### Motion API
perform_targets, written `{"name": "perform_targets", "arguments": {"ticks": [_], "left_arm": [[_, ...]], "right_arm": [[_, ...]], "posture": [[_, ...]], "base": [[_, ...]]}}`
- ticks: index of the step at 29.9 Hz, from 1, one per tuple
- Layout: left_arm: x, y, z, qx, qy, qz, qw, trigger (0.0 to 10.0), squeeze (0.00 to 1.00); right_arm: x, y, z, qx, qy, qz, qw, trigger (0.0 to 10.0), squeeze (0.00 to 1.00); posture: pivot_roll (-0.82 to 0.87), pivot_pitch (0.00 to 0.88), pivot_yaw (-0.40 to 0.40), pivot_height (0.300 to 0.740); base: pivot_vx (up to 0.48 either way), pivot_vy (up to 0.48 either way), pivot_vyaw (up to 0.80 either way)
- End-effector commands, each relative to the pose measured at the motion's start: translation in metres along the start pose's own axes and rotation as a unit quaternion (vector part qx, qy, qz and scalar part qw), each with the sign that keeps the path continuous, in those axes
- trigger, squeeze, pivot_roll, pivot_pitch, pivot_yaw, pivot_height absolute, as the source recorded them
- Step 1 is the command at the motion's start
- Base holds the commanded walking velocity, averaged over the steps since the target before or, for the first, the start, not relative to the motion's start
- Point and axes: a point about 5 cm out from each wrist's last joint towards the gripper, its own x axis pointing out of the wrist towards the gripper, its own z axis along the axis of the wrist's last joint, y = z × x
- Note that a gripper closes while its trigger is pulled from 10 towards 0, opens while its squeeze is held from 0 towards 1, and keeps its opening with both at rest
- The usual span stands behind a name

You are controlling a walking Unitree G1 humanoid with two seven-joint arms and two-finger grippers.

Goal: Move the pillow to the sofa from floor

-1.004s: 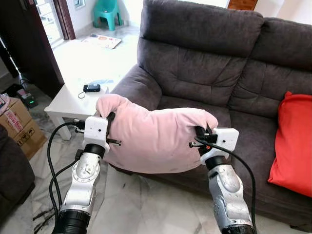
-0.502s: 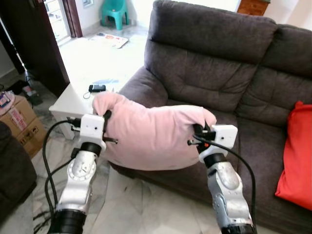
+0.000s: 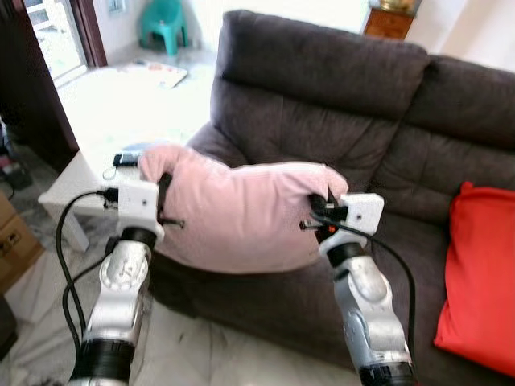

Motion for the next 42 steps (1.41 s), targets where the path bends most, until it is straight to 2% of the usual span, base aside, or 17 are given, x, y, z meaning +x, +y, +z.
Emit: {"name": "perform_targets", "arguments": {"ticks": [1, 19, 22, 25, 29, 33, 38, 39, 42], "left_arm": [[0.004, -0.016, 0.012, -0.009, -0.028, -0.031, 0.999, 10.0, 0.0], [0.004, -0.015, 0.009, -0.028, -0.015, -0.032, 0.999, 10.0, 0.0], [0.003, -0.018, 0.004, -0.047, 0.006, -0.046, 0.998, 10.0, 0.0], [0.002, -0.018, 0.0, -0.065, 0.016, -0.037, 0.997, 10.0, 0.0], [0.001, -0.018, -0.008, -0.096, 0.048, -0.035, 0.994, 10.0, 0.0], [0.0, -0.016, -0.019, -0.142, 0.083, -0.029, 0.986, 10.0, 0.0], [0.0, -0.018, -0.024, -0.146, 0.105, -0.037, 0.983, 10.0, 0.0], [-0.001, -0.021, -0.025, -0.157, 0.114, -0.044, 0.98, 10.0, 0.0], [-0.001, -0.022, -0.024, -0.17, 0.117, -0.048, 0.977, 10.0, 0.0]], "right_arm": [[0.005, 0.003, 0.019, -0.006, -0.041, 0.013, 0.999, 10.0, 0.0], [0.01, -0.002, 0.023, -0.013, -0.037, 0.0, 0.999, 10.0, 0.0], [0.013, -0.005, 0.024, -0.017, -0.031, -0.009, 0.999, 10.0, 0.0], [0.016, -0.005, 0.025, -0.02, -0.03, -0.011, 0.999, 10.0, 0.0], [0.027, -0.007, 0.029, -0.037, -0.019, -0.018, 0.999, 10.0, 0.0], [0.046, -0.013, 0.034, -0.059, 0.001, -0.04, 0.997, 10.0, 0.0], [0.058, -0.012, 0.034, -0.083, 0.018, -0.035, 0.996, 10.0, 0.0], [0.069, -0.01, 0.034, -0.084, 0.032, -0.032, 0.995, 10.0, 0.0], [0.081, -0.005, 0.037, -0.089, 0.047, -0.026, 0.995, 10.0, 0.0]], "posture": [[0.13, 0.0, -0.11, 0.74], [0.13, 0.0, -0.111, 0.74], [0.13, 0.0, -0.114, 0.74], [0.13, 0.0, -0.115, 0.74], [0.13, 0.0, -0.12, 0.74], [0.13, 0.0, -0.125, 0.74], [0.14, 0.0, -0.132, 0.74], [0.15, 0.0, -0.138, 0.74], [0.15, 0.0, -0.145, 0.74]], "base": [[0.345, 0.0, 0.0], [0.347, 0.0, 0.0], [0.193, 0.0, 0.0], [0.0, 0.0, 0.0], [0.0, 0.0, 0.0], [0.0, 0.0, 0.0], [0.0, 0.0, 0.0], [0.0, 0.0, 0.0], [0.0, 0.0, 0.0]]}}
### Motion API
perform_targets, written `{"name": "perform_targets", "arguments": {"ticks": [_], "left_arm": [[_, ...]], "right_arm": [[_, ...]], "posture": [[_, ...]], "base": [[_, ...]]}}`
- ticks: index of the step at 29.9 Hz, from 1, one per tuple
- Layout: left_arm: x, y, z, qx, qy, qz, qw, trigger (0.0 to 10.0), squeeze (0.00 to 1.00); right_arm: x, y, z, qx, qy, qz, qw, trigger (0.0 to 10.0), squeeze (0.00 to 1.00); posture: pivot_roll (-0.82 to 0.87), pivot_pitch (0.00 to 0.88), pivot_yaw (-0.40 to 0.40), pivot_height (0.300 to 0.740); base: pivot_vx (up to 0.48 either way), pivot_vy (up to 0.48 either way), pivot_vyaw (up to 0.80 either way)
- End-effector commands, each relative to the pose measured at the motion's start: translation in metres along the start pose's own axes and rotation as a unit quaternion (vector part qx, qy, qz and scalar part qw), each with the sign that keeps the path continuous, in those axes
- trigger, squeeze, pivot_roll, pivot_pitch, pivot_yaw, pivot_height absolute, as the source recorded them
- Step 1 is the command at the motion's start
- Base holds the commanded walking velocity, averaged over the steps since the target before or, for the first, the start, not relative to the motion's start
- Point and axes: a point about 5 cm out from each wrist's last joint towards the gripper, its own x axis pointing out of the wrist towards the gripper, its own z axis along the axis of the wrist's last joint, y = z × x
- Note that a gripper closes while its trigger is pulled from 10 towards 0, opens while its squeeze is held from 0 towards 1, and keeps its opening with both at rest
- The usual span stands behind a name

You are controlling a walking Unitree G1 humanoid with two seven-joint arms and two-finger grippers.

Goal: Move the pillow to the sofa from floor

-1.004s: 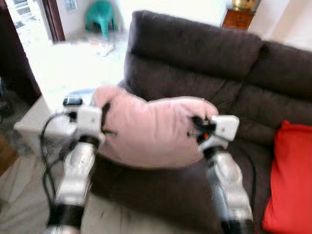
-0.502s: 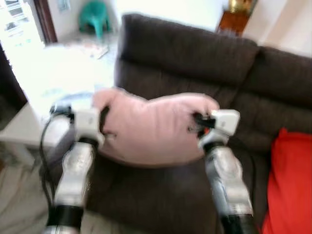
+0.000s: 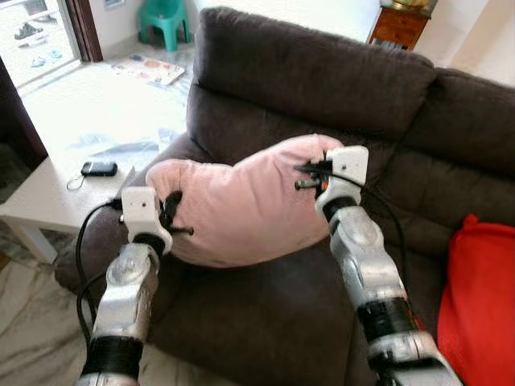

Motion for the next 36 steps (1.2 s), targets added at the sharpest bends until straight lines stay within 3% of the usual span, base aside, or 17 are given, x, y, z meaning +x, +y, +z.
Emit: {"name": "perform_targets", "arguments": {"ticks": [1, 3, 10, 15, 16, 18, 19, 28, 29, 30, 31, 36], "left_arm": [[0.005, -0.015, 0.011, -0.015, -0.018, -0.036, 0.999, 10.0, 0.0], [0.006, -0.018, 0.015, -0.033, -0.017, -0.045, 0.998, 10.0, 0.0], [-0.001, -0.028, 0.01, -0.042, 0.008, -0.092, 0.995, 10.0, 0.0], [-0.004, -0.029, 0.007, -0.038, 0.016, -0.09, 0.995, 10.0, 0.0], [-0.004, -0.029, 0.007, -0.038, 0.017, -0.09, 0.995, 10.0, 0.0], [-0.005, -0.029, 0.007, -0.041, 0.018, -0.09, 0.995, 10.0, 0.0], [-0.005, -0.028, 0.007, -0.041, 0.018, -0.089, 0.995, 10.0, 0.0], [-0.007, -0.027, 0.001, -0.051, 0.031, -0.081, 0.995, 10.0, 0.0], [-0.007, -0.027, 0.001, -0.056, 0.033, -0.078, 0.995, 10.0, 0.0], [-0.007, -0.027, 0.001, -0.058, 0.033, -0.078, 0.995, 10.0, 0.0], [-0.007, -0.026, 0.0, -0.061, 0.033, -0.074, 0.995, 10.0, 0.0], [-0.006, -0.021, -0.001, -0.075, 0.031, -0.053, 0.995, 10.0, 0.0]], "right_arm": [[0.01, 0.007, 0.024, -0.009, -0.035, 0.012, 0.999, 10.0, 0.0], [0.019, 0.022, 0.028, -0.018, -0.016, 0.041, 0.999, 10.0, 0.0], [0.028, 0.04, 0.025, -0.03, 0.018, 0.077, 0.996, 10.0, 0.0], [0.028, 0.047, 0.017, -0.017, 0.037, 0.106, 0.994, 10.0, 0.0], [0.028, 0.048, 0.017, -0.013, 0.038, 0.109, 0.993, 10.0, 0.31], [0.028, 0.049, 0.017, -0.016, 0.036, 0.11, 0.993, 10.0, 0.31], [0.027, 0.051, 0.016, -0.019, 0.037, 0.119, 0.992, 10.0, 1.0], [0.028, 0.057, 0.011, -0.032, 0.043, 0.128, 0.99, 10.0, 1.0], [0.028, 0.057, 0.012, -0.035, 0.043, 0.123, 0.991, 10.0, 0.61], [0.028, 0.057, 0.012, -0.036, 0.043, 0.122, 0.991, 10.0, 0.61], [0.028, 0.057, 0.013, -0.036, 0.042, 0.121, 0.991, 10.0, 0.0], [0.029, 0.056, 0.013, -0.034, 0.041, 0.118, 0.992, 10.0, 0.0]], "posture": [[0.16, 0.0, -0.145, 0.74], [0.17, 0.0, -0.154, 0.74], [0.17, 0.0, -0.164, 0.74], [0.17, 0.0, -0.169, 0.74], [0.17, 0.0, -0.17, 0.74], [0.18, 0.0, -0.17, 0.74], [0.17, 0.0, -0.17, 0.74], [0.18, 0.0, -0.173, 0.74], [0.18, 0.0, -0.174, 0.74], [0.18, 0.0, -0.174, 0.74], [0.18, 0.0, -0.174, 0.74], [0.18, 0.0, -0.175, 0.74]], "base": [[0.0, 0.0, 0.0], [0.0, 0.0, 0.0], [0.0, 0.0, 0.0], [0.0, 0.0, 0.0], [0.0, 0.0, 0.0], [0.0, 0.0, 0.0], [0.0, 0.0, 0.0], [0.0, 0.0, 0.0], [0.0, 0.0, 0.0], [0.0, 0.0, 0.0], [0.0, 0.0, 0.0], [0.0, 0.0, 0.0]]}}
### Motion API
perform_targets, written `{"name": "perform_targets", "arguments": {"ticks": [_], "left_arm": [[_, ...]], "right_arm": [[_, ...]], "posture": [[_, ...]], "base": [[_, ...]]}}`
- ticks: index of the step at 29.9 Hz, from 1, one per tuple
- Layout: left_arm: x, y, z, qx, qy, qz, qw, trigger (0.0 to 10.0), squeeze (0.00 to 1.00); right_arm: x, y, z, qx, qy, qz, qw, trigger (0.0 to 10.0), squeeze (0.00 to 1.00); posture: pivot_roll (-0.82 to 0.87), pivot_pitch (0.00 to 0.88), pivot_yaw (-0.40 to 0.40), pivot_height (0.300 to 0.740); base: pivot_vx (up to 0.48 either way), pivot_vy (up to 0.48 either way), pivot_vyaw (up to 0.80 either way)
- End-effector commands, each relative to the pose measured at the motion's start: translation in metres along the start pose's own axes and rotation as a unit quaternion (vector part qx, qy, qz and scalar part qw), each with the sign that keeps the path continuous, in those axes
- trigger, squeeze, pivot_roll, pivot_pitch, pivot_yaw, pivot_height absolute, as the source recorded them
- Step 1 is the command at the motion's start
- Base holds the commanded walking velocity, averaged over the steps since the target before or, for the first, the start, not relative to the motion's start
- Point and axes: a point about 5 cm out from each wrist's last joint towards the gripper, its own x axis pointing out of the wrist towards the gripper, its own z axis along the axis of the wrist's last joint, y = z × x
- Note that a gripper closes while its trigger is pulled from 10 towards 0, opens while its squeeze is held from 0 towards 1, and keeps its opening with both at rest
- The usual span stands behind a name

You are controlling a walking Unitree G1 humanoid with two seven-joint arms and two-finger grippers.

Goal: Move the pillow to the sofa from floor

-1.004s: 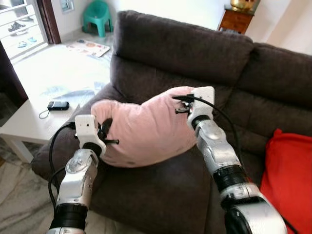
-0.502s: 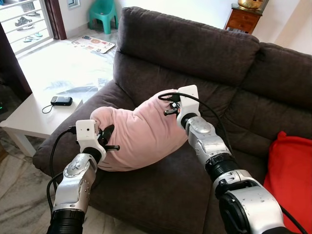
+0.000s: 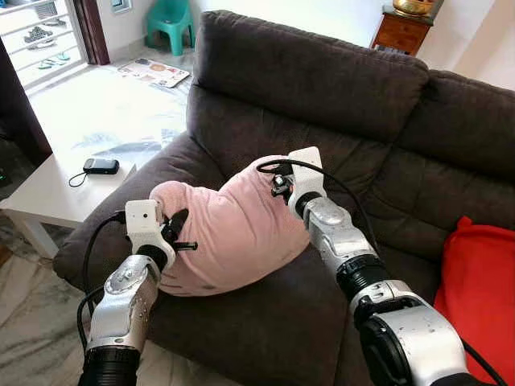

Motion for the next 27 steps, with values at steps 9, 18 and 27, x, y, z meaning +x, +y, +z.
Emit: {"name": "perform_targets", "arguments": {"ticks": [9, 18, 27], "left_arm": [[0.008, -0.014, 0.007, -0.031, -0.026, 0.001, 0.999, 10.0, 0.0], [0.007, -0.012, 0.004, -0.035, -0.021, 0.01, 0.999, 10.0, 0.0], [0.008, -0.011, 0.002, -0.048, -0.018, 0.024, 0.998, 10.0, 0.0]], "right_arm": [[0.005, 0.02, 0.022, -0.006, -0.041, 0.038, 0.998, 10.0, 1.0], [0.005, 0.021, 0.021, -0.013, -0.039, 0.037, 0.998, 10.0, 1.0], [0.004, 0.006, 0.022, -0.018, -0.04, -0.017, 0.999, 10.0, 0.0]], "posture": [[0.18, 0.0, -0.179, 0.74], [0.18, 0.0, -0.18, 0.74], [0.17, 0.0, -0.176, 0.74]], "base": [[0.0, 0.0, 0.0], [0.0, 0.0, 0.0], [0.0, 0.0, 0.0]]}}
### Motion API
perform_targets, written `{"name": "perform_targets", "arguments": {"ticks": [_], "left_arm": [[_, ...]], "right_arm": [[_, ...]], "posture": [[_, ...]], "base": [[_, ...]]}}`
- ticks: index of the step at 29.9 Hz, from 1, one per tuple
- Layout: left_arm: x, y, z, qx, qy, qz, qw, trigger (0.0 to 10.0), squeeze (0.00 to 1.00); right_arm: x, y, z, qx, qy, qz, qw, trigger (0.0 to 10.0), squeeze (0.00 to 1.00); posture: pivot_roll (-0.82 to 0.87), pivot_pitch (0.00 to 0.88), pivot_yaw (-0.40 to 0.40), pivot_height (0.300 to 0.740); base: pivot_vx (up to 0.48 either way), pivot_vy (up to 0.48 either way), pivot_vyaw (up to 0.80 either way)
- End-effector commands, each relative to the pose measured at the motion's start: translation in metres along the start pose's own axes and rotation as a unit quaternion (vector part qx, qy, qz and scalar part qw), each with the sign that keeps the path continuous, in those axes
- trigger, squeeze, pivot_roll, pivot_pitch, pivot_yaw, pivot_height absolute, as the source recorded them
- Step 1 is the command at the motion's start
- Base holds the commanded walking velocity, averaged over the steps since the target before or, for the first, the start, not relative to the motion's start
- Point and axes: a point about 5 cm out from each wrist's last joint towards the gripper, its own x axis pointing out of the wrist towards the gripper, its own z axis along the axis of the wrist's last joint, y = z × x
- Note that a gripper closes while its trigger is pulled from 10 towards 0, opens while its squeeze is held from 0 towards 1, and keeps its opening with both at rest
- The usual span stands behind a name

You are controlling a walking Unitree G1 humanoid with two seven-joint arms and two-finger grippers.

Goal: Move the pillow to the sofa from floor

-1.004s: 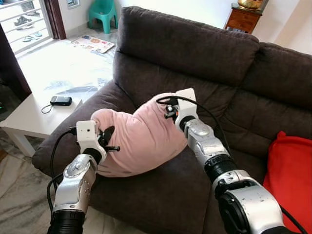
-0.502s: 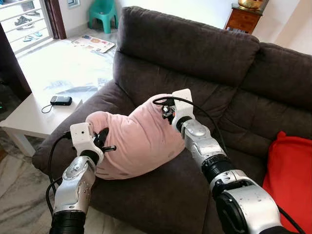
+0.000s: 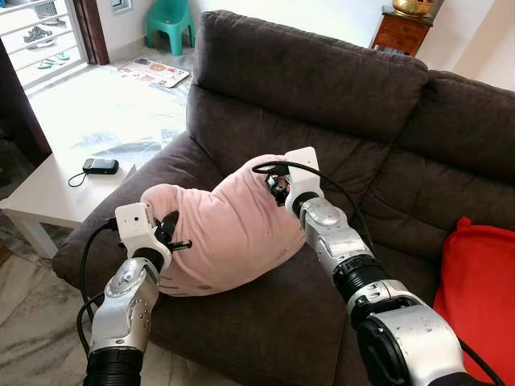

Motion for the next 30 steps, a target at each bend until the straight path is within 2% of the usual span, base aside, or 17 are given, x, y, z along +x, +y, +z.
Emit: {"name": "perform_targets", "arguments": {"ticks": [1, 5, 8, 12, 15, 18, 19, 20, 21, 24, 30], "left_arm": [[0.007, -0.016, 0.005, -0.011, -0.013, -0.025, 1.0, 10.0, 0.0], [0.008, -0.012, 0.005, -0.014, -0.011, -0.009, 1.0, 10.0, 0.0], [0.009, -0.003, 0.001, -0.012, 0.0, 0.032, 0.999, 10.0, 0.0], [0.01, 0.002, 0.002, -0.025, -0.005, 0.05, 0.998, 10.0, 0.0], [0.012, -0.004, 0.004, 0.006, -0.01, 0.027, 1.0, 10.0, 0.0], [0.012, -0.007, 0.003, 0.009, -0.009, 0.022, 1.0, 10.0, 0.0], [0.013, -0.009, 0.002, 0.009, -0.009, 0.02, 1.0, 10.0, 0.0], [0.013, -0.009, 0.002, 0.009, -0.009, 0.02, 1.0, 10.0, 0.0], [0.013, -0.01, 0.002, 0.009, -0.009, 0.016, 1.0, 10.0, 0.0], [0.013, -0.012, 0.002, 0.009, -0.01, 0.012, 1.0, 10.0, 0.0], [0.013, -0.012, 0.002, 0.009, -0.01, 0.012, 1.0, 10.0, 0.0]], "right_arm": [[0.003, 0.006, 0.023, -0.002, -0.042, 0.008, 0.999, 10.0, 0.0], [0.003, 0.003, 0.02, -0.002, -0.037, 0.0, 0.999, 10.0, 0.0], [0.002, 0.0, 0.015, 0.0, -0.03, -0.009, 1.0, 10.0, 0.0], [0.001, -0.001, 0.007, -0.006, -0.017, -0.01, 1.0, 10.0, 0.0], [-0.006, -0.003, -0.015, 0.004, -0.012, 0.009, 1.0, 10.0, 0.0], [-0.01, -0.004, -0.029, 0.004, -0.005, 0.018, 1.0, 10.0, 0.0], [-0.014, -0.007, -0.041, 0.003, 0.006, 0.021, 1.0, 10.0, 0.0], [-0.014, -0.007, -0.041, 0.003, 0.006, 0.021, 1.0, 10.0, 0.0], [-0.017, -0.009, -0.049, 0.017, 0.014, 0.022, 1.0, 10.0, 0.0], [-0.02, -0.012, -0.056, 0.035, 0.019, 0.022, 0.999, 10.0, 0.0], [-0.02, -0.012, -0.056, 0.035, 0.019, 0.022, 0.999, 10.0, 0.0]], "posture": [[0.17, 0.0, -0.176, 0.74], [0.17, 0.0, -0.176, 0.74], [0.17, 0.0, -0.174, 0.74], [0.17, 0.0, -0.174, 0.74], [0.17, 0.0, -0.172, 0.74], [0.17, 0.0, -0.172, 0.74], [0.17, 0.0, -0.171, 0.74], [0.17, 0.0, -0.171, 0.74], [0.16, 0.0, -0.167, 0.74], [0.16, 0.0, -0.167, 0.74], [0.16, 0.0, -0.167, 0.74]], "base": [[0.0, 0.0, 0.0], [0.0, 0.0, 0.0], [0.0, 0.0, 0.0], [0.0, 0.0, 0.0], [0.0, 0.0, 0.0], [0.0, 0.0, 0.0], [0.0, 0.0, 0.0], [0.0, 0.0, 0.0], [0.0, 0.0, 0.0], [0.0, 0.0, 0.0], [0.0, 0.0, 0.0]]}}
